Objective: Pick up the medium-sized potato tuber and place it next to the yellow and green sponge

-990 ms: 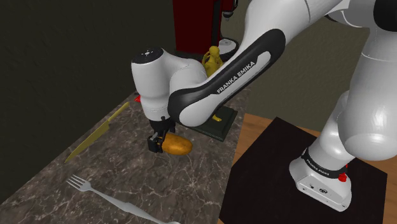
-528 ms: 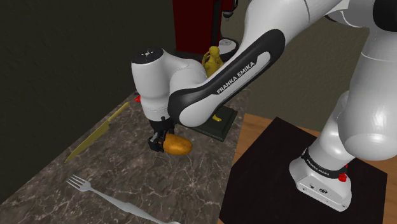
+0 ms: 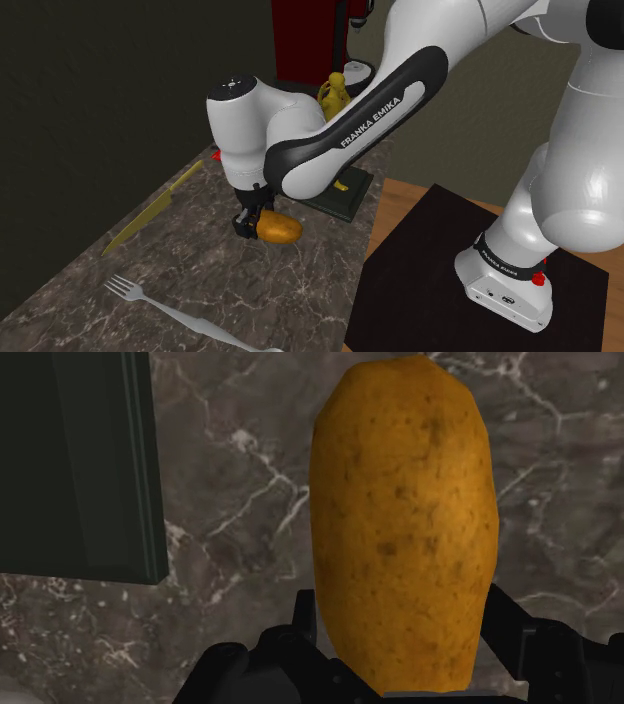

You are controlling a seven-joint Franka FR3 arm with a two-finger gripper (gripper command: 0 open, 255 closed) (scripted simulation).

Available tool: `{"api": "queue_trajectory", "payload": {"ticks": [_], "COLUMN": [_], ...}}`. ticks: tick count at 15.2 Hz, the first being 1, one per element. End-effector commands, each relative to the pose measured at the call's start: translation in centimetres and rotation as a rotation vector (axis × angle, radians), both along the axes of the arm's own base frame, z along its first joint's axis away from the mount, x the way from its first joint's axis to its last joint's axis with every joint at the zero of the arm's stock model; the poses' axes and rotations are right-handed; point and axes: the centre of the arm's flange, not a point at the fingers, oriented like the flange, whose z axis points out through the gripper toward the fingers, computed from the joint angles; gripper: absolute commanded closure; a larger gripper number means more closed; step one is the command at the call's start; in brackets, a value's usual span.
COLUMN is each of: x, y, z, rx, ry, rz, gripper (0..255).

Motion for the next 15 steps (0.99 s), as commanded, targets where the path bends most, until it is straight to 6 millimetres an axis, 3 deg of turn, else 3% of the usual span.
{"api": "queue_trajectory", "payload": {"ticks": [1, 15], "x": [0.0, 0.0], "y": [0.0, 0.0], "z": [0.5, 7.9], "rx": [-0.001, -0.001], "ry": [0.001, 0.001], "rz": [0.0, 0.0], "gripper": [255, 255]}}
